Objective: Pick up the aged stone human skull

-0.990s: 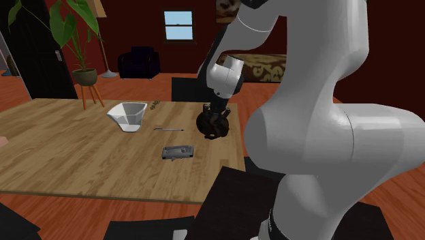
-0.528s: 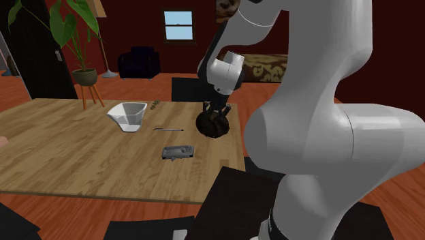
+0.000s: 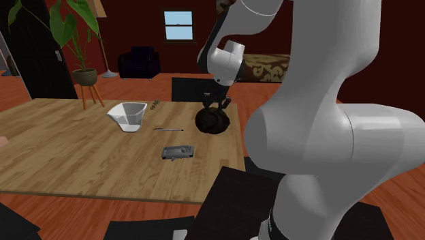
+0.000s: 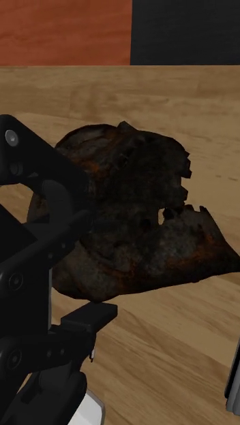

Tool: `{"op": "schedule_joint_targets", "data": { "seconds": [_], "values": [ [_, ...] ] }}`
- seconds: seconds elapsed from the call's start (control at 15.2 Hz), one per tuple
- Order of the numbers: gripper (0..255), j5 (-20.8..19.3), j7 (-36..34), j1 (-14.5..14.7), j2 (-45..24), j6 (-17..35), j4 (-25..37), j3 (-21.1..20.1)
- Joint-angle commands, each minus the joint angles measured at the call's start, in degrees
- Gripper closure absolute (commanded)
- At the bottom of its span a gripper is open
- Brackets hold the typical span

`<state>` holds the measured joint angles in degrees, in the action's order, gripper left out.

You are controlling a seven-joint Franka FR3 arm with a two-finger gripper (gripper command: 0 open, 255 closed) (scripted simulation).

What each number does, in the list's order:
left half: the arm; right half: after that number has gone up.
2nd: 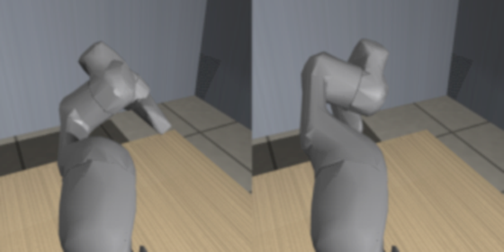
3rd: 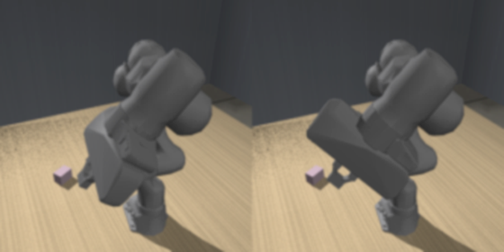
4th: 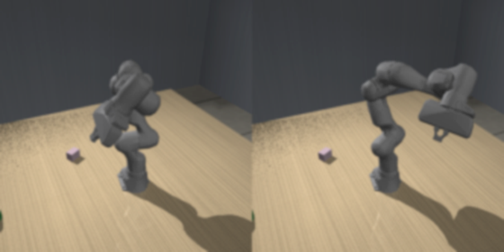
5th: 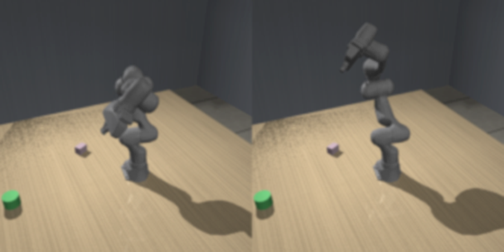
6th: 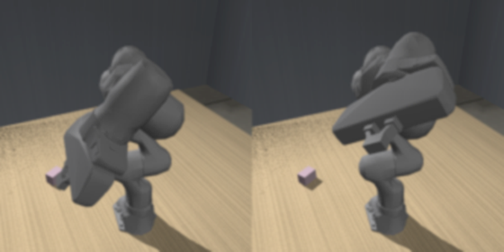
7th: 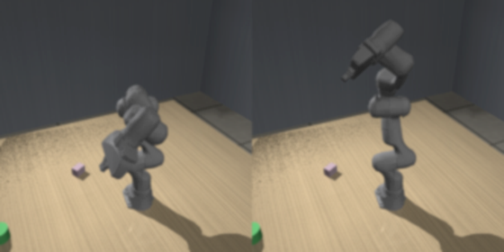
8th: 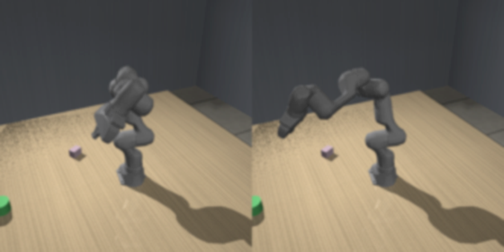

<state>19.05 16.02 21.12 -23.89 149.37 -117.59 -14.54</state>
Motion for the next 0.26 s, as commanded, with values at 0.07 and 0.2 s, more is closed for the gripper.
{"op": "schedule_joint_targets", "data": {
  "seconds": [0.07, 0.2],
  "values": [
    [255, -0.1, -0.5, -0.1, 2.2, -1.7, -0.2, 0.0],
    [255, -0.1, -0.5, -0.1, 2.2, -1.8, -0.2, 0.0]
  ]
}}
